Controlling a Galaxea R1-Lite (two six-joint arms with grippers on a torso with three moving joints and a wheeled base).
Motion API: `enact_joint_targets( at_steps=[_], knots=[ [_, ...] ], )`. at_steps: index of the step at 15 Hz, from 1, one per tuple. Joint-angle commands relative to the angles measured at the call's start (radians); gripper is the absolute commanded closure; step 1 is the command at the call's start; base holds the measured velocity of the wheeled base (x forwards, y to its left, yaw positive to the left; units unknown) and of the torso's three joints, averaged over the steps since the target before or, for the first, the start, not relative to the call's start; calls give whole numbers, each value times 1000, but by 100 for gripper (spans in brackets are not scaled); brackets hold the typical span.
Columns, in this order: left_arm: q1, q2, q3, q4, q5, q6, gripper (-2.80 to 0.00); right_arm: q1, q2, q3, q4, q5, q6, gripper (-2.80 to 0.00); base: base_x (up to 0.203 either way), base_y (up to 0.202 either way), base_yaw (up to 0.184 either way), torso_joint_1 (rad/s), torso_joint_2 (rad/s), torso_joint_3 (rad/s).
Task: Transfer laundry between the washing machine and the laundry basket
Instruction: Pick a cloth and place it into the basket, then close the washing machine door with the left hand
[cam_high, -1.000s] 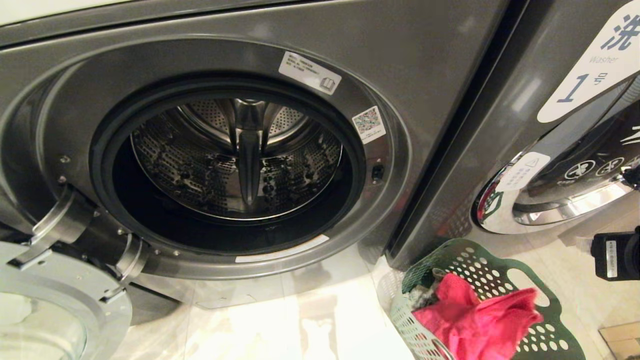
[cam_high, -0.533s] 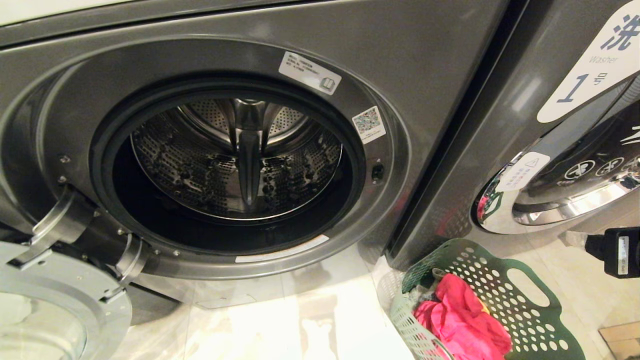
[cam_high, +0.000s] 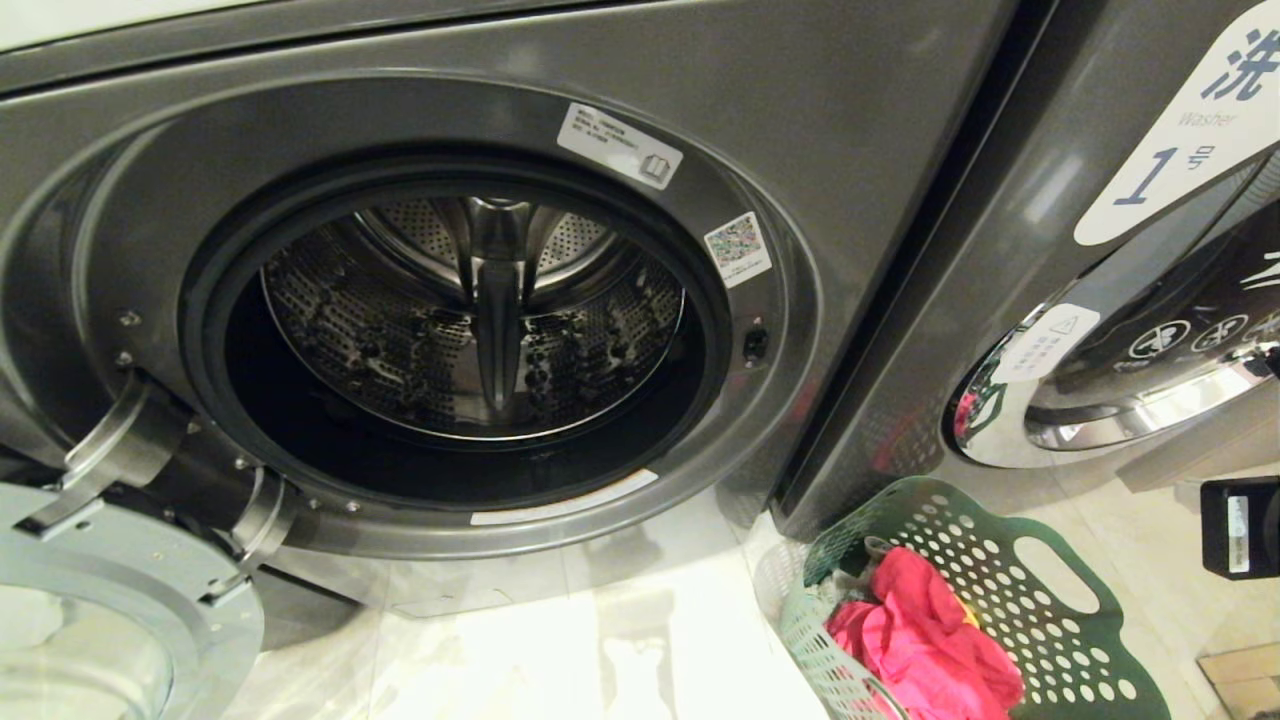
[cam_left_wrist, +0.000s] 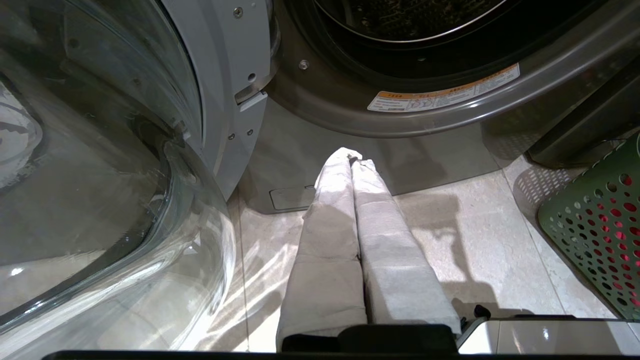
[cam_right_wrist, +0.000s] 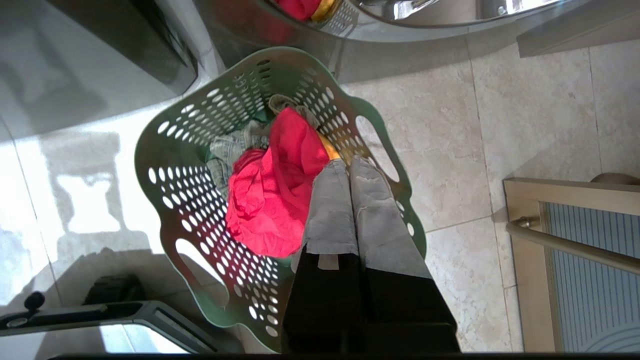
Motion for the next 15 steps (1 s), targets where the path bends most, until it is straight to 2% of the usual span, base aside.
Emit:
enact_joint_targets(
  at_steps=[1, 6, 9, 11, 15],
  knots=[
    [0, 1, -1, 0, 1, -1, 0, 1, 27, 3, 0, -3, 0, 0, 0, 0, 0, 0, 0, 0],
    [0, 1, 0, 0, 1, -1, 0, 1, -18, 54, -4, 13, -1, 0, 0, 0, 0, 0, 0, 0],
    [0, 1, 0, 0, 1, -1, 0, -34, -132, 162, -97, 202, -7, 0, 0, 0, 0, 0, 0, 0],
    [0, 1, -2, 0, 1, -1, 0, -91, -224, 273, -149, 313, -65, 0, 0, 0, 0, 0, 0, 0],
    [-1, 1, -1, 0, 1, 0, 0, -174, -499, 503, -169, 405, -179, 0, 0, 0, 0, 0, 0, 0]
  ],
)
